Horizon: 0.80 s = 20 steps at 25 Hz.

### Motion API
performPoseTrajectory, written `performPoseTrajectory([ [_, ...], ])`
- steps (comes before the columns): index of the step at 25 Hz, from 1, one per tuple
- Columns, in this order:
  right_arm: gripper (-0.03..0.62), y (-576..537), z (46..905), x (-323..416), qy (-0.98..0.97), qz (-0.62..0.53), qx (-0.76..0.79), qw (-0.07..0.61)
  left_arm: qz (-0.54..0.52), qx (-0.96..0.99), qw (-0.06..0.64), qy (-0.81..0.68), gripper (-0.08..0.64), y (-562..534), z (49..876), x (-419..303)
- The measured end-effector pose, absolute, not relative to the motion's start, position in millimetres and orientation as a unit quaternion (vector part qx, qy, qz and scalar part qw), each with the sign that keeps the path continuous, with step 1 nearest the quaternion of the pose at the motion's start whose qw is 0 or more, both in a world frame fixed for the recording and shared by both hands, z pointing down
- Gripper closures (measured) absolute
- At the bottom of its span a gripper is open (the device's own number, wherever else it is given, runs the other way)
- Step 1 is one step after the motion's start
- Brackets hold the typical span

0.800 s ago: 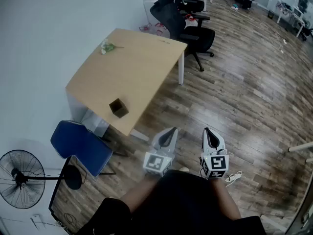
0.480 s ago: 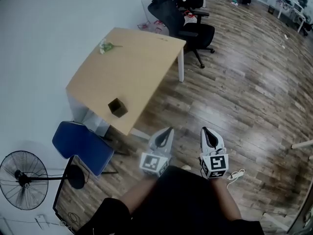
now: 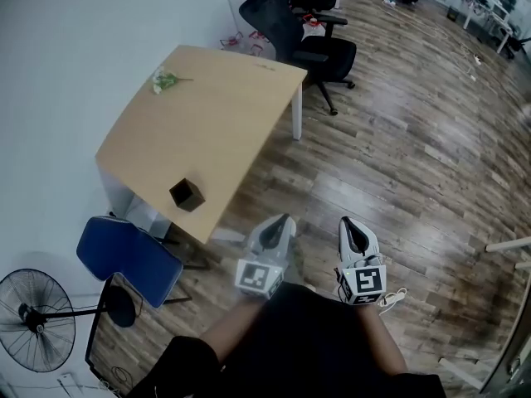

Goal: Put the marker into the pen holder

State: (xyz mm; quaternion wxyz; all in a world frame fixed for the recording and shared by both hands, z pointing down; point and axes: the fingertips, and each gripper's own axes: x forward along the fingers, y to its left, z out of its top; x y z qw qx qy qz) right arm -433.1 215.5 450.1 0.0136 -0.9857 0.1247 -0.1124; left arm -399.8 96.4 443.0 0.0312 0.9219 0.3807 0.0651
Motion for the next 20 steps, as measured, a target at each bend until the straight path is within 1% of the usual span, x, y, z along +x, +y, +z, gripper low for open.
performPoseTrajectory([
  [8, 0.589, 238, 474, -311, 0.115, -0.140, -0.983, 0.013, 0.065, 0.916, 0.065, 0.391, 0.557, 114, 459, -276],
  [13, 0.589, 238, 477, -228, 0.115, -0.161, -0.980, 0.024, 0.052, 0.914, 0.062, 0.397, 0.557, 110, 444, -193],
  [20, 0.589, 228, 468, -113, 0.103, -0.164, -0.981, 0.029, 0.073, 0.917, 0.062, 0.388, 0.557, 79, 447, -84],
])
